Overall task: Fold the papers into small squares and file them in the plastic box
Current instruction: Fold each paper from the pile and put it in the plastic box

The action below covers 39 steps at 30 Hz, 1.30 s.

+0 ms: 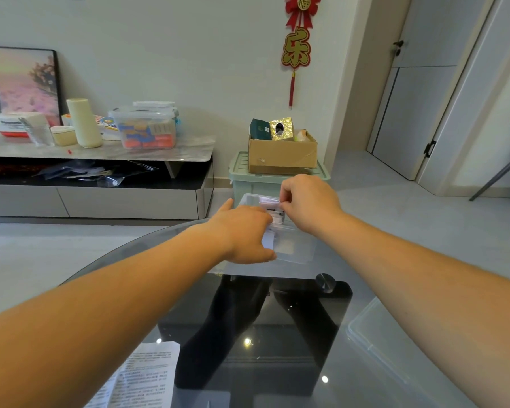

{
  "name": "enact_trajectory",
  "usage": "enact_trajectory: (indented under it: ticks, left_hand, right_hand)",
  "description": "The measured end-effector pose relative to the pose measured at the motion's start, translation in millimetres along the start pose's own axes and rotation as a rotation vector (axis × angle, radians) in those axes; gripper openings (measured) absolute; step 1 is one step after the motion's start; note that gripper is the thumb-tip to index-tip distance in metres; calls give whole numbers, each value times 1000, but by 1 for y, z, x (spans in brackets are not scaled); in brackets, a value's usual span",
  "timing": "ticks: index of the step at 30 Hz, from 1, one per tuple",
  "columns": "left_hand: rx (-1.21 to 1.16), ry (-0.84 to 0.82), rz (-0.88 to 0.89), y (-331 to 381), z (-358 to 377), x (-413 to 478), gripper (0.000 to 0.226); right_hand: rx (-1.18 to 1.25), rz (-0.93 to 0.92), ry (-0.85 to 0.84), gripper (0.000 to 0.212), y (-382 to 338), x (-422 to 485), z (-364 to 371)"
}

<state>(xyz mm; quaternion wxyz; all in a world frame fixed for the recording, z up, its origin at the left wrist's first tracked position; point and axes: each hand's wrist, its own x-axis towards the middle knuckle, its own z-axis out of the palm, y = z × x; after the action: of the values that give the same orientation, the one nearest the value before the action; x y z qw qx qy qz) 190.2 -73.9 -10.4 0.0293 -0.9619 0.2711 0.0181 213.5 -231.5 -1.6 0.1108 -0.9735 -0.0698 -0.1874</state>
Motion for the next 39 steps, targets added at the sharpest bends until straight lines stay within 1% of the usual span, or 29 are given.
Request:
enact_trajectory:
  ticks: [2, 5, 8, 10, 13, 15, 18, 21, 25, 31, 36, 39]
  left_hand:
    - [-14, -93, -45, 5, -10, 3, 66]
    - [-68, -217, -60, 9, -22, 8, 72]
    - [-60, -282, -56, 8, -27, 12, 80]
    - [-9, -259, -47, 6, -22, 11, 81]
    - [100, -130, -7, 0, -7, 8, 82]
    - [132, -76, 41, -5, -1, 7, 80]
    - [197, -64, 103, -9, -6, 9, 76]
    - [219, -69, 148, -11, -11, 11, 72]
    - [211, -41, 183, -14, -8, 11, 76]
    - [233, -39, 189, -16, -5, 14, 77]
    - [214, -37, 189, -16, -5, 14, 73]
    - [205, -10, 191, -16, -3, 13, 71]
  right_hand:
    - [8, 5, 5, 19, 1, 0, 1]
    - [18, 6, 29, 17, 0, -1, 1]
    - [22, 5, 26, 16, 1, -1, 1]
    - [24, 16, 5, 20, 2, 0, 1]
    - [31, 40, -3, 21, 3, 0, 2]
    - [61, 59, 10, 20, 4, 0, 3]
    - [119, 85, 29, 21, 6, -1, 4]
    - [136, 78, 31, 18, 6, -2, 3]
    - [121, 69, 31, 16, 6, -2, 3]
    - [67, 54, 6, 16, 5, -1, 2]
    - [50, 33, 0, 22, 3, -1, 2]
    - [44, 16, 0, 22, 3, -1, 1]
